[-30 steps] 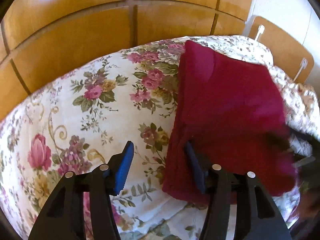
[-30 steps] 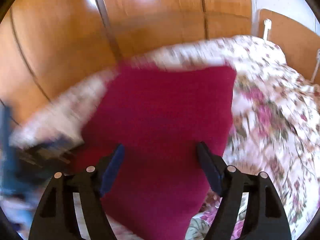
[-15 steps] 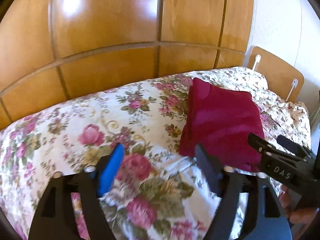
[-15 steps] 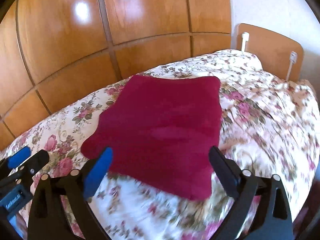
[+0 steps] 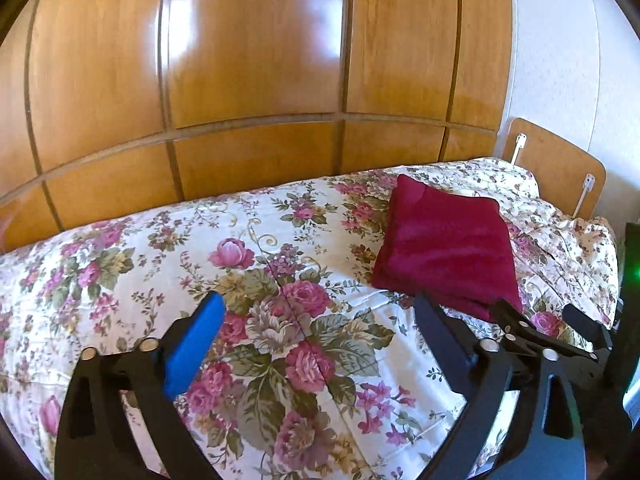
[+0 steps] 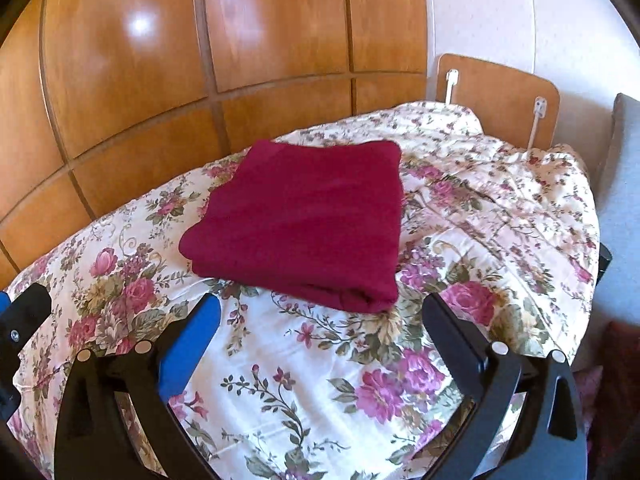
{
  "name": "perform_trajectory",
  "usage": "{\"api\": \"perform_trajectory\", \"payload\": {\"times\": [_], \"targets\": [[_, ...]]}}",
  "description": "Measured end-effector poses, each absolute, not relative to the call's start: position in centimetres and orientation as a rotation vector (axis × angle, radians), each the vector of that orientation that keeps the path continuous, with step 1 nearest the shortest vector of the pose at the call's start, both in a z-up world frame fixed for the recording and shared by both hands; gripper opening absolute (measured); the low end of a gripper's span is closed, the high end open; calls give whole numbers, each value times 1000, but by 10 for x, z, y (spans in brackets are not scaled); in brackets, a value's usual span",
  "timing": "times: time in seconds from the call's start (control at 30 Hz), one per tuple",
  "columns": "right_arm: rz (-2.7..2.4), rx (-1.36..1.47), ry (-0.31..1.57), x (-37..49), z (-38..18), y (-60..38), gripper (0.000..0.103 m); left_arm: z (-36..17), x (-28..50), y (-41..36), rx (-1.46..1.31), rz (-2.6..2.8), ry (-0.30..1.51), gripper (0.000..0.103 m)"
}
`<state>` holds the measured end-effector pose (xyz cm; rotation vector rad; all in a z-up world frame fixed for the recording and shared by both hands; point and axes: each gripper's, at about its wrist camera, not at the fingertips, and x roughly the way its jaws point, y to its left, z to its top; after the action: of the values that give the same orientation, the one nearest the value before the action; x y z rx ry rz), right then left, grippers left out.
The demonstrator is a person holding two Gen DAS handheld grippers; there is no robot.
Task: Fold small clothes
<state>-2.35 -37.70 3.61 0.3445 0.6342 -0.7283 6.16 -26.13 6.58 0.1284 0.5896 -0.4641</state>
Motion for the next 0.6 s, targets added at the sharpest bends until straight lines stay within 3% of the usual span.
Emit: {"api": "perform_trajectory", "payload": {"times": [0.6], "targets": [[-762,331,609,-31,43,-367,101,66,58,-259,115,-441,590,99]]}}
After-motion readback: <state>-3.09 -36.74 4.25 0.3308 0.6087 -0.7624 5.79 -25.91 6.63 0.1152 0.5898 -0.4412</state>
